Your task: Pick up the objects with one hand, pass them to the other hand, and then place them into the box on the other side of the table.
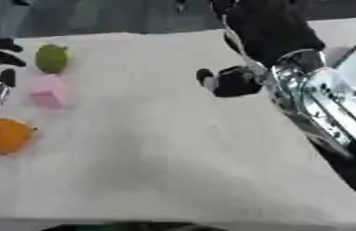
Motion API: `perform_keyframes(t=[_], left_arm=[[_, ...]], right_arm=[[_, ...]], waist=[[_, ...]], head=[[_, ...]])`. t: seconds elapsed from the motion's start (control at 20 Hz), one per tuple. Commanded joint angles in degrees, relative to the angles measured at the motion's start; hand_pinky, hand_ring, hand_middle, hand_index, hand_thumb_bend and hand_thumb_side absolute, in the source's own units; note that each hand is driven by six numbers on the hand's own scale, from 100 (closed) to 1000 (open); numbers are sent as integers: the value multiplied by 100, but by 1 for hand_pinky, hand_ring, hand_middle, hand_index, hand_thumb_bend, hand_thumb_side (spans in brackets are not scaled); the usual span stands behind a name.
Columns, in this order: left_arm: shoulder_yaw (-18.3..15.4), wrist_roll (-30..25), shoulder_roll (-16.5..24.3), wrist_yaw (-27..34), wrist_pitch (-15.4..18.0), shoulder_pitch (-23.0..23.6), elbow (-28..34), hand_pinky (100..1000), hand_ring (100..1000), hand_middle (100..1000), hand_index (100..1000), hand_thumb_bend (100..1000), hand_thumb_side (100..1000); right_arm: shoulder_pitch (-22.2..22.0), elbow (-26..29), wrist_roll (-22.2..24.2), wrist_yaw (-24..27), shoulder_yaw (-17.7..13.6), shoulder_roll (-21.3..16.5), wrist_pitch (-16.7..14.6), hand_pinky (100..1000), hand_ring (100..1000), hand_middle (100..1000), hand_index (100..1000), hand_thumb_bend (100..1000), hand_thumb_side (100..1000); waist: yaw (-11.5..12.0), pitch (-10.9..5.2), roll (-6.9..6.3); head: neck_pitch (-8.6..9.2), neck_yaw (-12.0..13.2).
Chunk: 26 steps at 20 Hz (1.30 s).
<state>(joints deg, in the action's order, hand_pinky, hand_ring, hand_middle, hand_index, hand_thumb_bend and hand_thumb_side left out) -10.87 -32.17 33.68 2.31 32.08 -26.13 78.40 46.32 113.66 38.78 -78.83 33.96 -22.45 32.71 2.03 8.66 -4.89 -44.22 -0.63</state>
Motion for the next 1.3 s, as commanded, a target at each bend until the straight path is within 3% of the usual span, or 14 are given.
perform_keyframes(t=[0.05, 0.15, 0.25, 0.3, 0.4, 0.55, 0.8, 0.9, 1.1, 1.3], left_arm=[[46, -1701, 966, -694, 1989, -273, 356, 836, 793, 836, 939, 538, 350], [374, -1241, 1493, -1608, 1989, -435, 273, 856, 830, 863, 954, 745, 501], [797, -641, 1858, -2729, 1989, -577, 81, 866, 848, 872, 961, 862, 582], [991, -293, 1959, -3333, 1989, -625, -45, 869, 854, 876, 962, 860, 574], [1311, 469, 2056, -4560, 1989, -652, -336, 875, 868, 886, 963, 848, 669], [1597, 1724, 2025, -6373, 1989, -637, -927, 871, 864, 877, 952, 845, 688], [1700, 3849, 1688, -8881, 1989, -738, -2188, 859, 841, 850, 931, 847, 692], [1642, 4520, 1533, -9696, 1989, -836, -2620, 848, 819, 830, 913, 852, 638], [1397, 5588, 1291, -10758, 1965, -1015, -3204, 837, 803, 813, 895, 854, 642], [1231, 6310, 1095, -11454, 1650, -1129, -3606, 834, 801, 813, 896, 855, 655]], right_arm=[[40, 93, 635, -34, -52, -101, 618, 836, 868, 847, 1000, 447, 324], [18, 93, 665, -43, -28, -110, 605, 836, 867, 846, 1000, 446, 326], [-7, 93, 673, -51, -10, -107, 596, 835, 867, 846, 1000, 444, 327], [-8, 93, 684, -47, 2, -110, 591, 836, 867, 846, 1000, 443, 329], [-11, 93, 701, -50, 8, -118, 587, 836, 867, 846, 1000, 441, 331], [-21, 93, 719, -36, 16, -140, 603, 836, 867, 846, 1000, 439, 332], [-39, 93, 697, -8, 14, -142, 635, 835, 866, 845, 1000, 434, 334], [-58, 93, 670, 0, 2, -145, 658, 835, 865, 844, 1000, 432, 335], [-83, 93, 625, 36, -5, -147, 696, 834, 864, 843, 1000, 444, 332], [-97, 93, 574, 72, -9, -145, 729, 833, 862, 841, 1000, 438, 336]], waist=[[8, -140, -38], [3, -173, -89], [-8, -198, -119], [-12, -208, -131], [-23, -219, -145], [-33, -223, -149], [-40, -230, -133], [-40, -232, -119], [-27, -228, -99], [-38, -219, -86]], head=[[10, -65], [10, -76], [10, -100], [10, -100], [10, -84], [10, -64], [10, -49], [10, -44], [10, -34], [10, -22]])
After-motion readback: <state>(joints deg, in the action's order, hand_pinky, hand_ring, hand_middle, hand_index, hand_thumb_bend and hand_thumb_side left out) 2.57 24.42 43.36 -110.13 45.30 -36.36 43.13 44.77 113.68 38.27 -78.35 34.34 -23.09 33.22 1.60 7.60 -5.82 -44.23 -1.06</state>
